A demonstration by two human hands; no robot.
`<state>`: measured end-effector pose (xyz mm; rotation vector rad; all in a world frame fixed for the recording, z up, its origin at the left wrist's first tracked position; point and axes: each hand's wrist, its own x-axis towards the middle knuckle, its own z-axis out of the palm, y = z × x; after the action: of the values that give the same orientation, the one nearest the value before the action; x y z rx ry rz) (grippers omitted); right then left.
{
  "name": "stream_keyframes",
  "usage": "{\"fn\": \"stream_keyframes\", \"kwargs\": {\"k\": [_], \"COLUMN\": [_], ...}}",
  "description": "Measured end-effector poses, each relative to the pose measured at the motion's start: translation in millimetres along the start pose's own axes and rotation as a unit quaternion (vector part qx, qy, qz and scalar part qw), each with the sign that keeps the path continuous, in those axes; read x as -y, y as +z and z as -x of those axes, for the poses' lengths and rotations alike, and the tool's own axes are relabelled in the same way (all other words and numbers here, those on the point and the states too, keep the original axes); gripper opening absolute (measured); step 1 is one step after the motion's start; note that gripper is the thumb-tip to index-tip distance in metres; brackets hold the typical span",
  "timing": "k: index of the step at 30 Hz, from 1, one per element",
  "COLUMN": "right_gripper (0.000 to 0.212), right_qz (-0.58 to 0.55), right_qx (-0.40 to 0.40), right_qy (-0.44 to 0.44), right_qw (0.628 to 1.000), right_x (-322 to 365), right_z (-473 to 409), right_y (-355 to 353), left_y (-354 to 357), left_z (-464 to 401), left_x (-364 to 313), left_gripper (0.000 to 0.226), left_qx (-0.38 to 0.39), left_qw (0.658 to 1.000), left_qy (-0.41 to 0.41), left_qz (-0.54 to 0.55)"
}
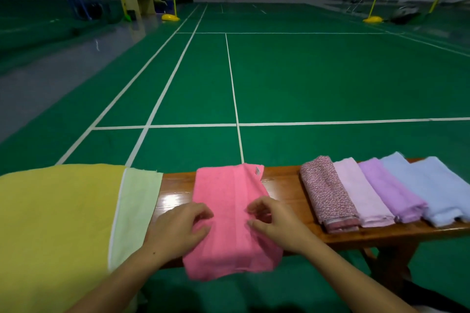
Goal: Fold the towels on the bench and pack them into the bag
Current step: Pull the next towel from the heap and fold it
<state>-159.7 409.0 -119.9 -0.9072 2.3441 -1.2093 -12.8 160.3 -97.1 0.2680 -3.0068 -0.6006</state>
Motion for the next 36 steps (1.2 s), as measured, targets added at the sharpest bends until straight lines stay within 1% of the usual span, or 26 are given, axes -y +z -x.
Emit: {"fn": "stream_keyframes", "kwargs": {"k": [2, 4, 6, 8, 11, 15, 17, 19, 22, 24, 26, 29, 31, 33, 36], "right_gripper": [0.028, 0.03, 0.032, 0.034, 0.041, 0.063, 0.067, 0.064, 0.05, 0.041, 0.037, 0.031, 0.026, 0.021, 0.013], "right_qz": [0.024, 0.053, 0.089, 0.13, 0.177, 0.228, 0.25, 0.263, 0.27, 0.279, 0.284, 0.275, 0.248, 0.196, 0.079], "right_qx": [0.0, 0.014, 0.046, 0.084, 0.125, 0.147, 0.15, 0.147, 0.111, 0.094, 0.083, 0.062, 0.05, 0.045, 0.063], "right_qy": [-0.011, -0.027, -0.049, -0.077, -0.089, -0.088, -0.102, -0.117, -0.164, -0.183, -0.183, -0.185, -0.183, -0.155, -0.085], "right_qw": [1.0, 0.998, 0.994, 0.985, 0.972, 0.958, 0.951, 0.946, 0.942, 0.938, 0.938, 0.942, 0.95, 0.967, 0.991], "right_x": [-1.8, -1.1, 0.6, 0.4, -0.1, -2.3, -2.7, -1.0, 1.0, 0.5, -0.4, -1.9, -1.8, 4.5, 19.6], "right_z": [-5.1, -10.1, -13.5, -14.3, -8.1, 1.3, 3.8, 4.1, -0.8, -4.7, -8.2, -13.3, -15.3, -15.4, -12.4], "right_y": [-0.6, -2.8, -7.7, -15.8, -27.3, -31.6, -31.4, -29.7, -23.7, -19.6, -17.0, -13.2, -11.6, -14.1, -22.6], "left_y": [3.8, 3.7, 0.7, -3.6, -5.7, -9.6, -13.7, -15.5, -12.7, -9.7, -8.8, -8.2, -9.0, -12.2, -20.4], "left_z": [-7.4, -14.9, -20.2, -21.6, -18.5, -14.3, -12.8, -13.5, -20.3, -25.2, -27.6, -28.7, -29.3, -29.1, -28.3], "left_x": [-2.6, -0.9, 5.5, 13.4, 21.6, 19.9, 16.8, 13.4, 7.4, 8.5, 12.9, 16.9, 16.0, 13.6, 7.8], "left_gripper": [0.024, 0.025, 0.028, 0.038, 0.051, 0.064, 0.068, 0.064, 0.043, 0.032, 0.03, 0.034, 0.036, 0.03, 0.021], "left_qx": [-0.021, -0.013, 0.017, 0.057, 0.119, 0.141, 0.152, 0.143, 0.095, 0.093, 0.092, 0.045, 0.028, 0.032, 0.035], "left_qw": [0.999, 1.0, 1.0, 0.998, 0.992, 0.989, 0.987, 0.987, 0.989, 0.99, 0.991, 0.996, 0.997, 0.992, 0.981], "left_qy": [0.004, 0.015, 0.016, 0.009, 0.029, 0.042, 0.046, 0.053, 0.067, 0.069, 0.074, 0.076, 0.058, 0.041, 0.038], "left_qz": [-0.024, -0.02, -0.007, 0.019, -0.003, -0.007, -0.018, -0.046, -0.088, -0.077, -0.059, -0.012, 0.048, 0.117, 0.186]}}
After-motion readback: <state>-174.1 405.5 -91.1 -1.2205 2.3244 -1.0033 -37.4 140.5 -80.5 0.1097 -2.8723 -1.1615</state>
